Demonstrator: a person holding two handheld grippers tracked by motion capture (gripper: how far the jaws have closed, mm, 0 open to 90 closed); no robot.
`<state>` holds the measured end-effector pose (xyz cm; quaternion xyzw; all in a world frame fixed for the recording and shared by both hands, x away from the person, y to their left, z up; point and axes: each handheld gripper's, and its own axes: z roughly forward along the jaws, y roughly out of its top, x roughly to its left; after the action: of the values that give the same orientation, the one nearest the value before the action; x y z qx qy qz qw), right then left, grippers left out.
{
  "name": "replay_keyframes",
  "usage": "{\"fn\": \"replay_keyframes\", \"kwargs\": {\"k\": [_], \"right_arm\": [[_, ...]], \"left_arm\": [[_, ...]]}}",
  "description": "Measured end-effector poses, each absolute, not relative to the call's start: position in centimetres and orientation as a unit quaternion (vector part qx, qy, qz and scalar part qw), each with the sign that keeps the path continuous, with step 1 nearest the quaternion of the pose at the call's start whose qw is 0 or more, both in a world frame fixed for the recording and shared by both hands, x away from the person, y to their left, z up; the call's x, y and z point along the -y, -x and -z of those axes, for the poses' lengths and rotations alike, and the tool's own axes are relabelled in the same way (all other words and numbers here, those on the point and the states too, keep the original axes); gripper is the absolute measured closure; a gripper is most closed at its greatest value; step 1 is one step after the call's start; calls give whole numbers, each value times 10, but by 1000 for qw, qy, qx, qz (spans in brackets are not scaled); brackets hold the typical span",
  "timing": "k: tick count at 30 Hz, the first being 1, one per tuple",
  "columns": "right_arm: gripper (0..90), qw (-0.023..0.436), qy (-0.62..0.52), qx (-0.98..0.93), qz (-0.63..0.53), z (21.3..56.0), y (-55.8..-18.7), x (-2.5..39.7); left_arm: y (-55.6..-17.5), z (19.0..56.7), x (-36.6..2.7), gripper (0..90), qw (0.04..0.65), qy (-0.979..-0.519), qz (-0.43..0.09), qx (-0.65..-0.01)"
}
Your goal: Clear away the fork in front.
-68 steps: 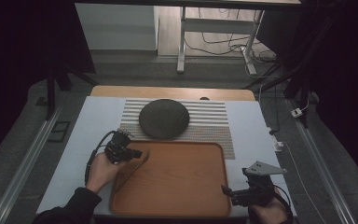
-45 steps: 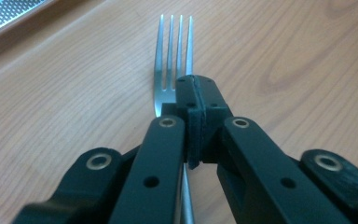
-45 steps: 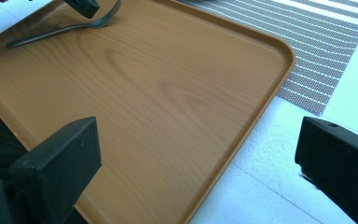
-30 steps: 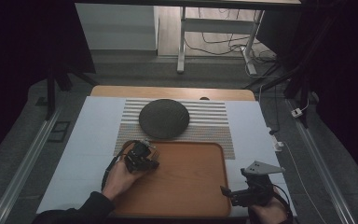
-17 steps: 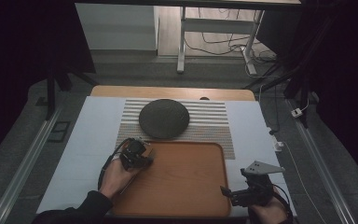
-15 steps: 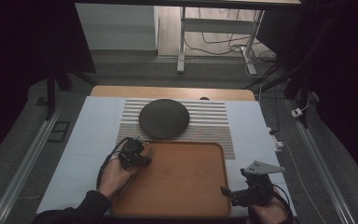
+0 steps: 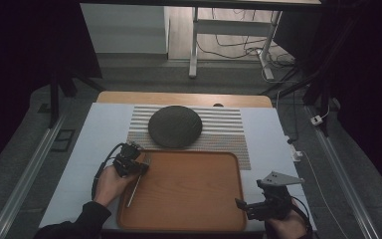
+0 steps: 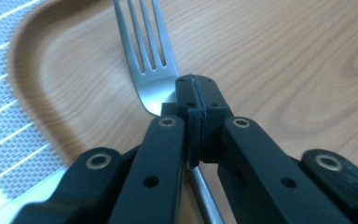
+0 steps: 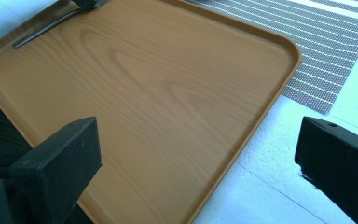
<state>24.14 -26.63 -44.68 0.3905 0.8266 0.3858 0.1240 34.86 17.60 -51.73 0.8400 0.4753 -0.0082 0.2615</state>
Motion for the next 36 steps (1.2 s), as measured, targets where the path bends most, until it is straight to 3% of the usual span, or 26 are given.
{"fn": "replay_keyframes", "kwargs": {"k": [8, 17, 26, 36], "right_arm": [[6, 122, -391, -826, -387, 447, -241, 267], [6, 119, -389, -826, -391, 447, -241, 267], [6, 119, -390, -825, -391, 446, -241, 267], [6, 118, -390, -826, -390, 446, -241, 267]], "left_arm": [[-349, 518, -181, 824, 277, -834, 19, -476], [-337, 503, -188, 613, 323, -831, 6, -453], [-316, 480, -191, 320, 371, -832, -2, -412], [-288, 468, -202, 198, 385, -826, -3, -410]]}}
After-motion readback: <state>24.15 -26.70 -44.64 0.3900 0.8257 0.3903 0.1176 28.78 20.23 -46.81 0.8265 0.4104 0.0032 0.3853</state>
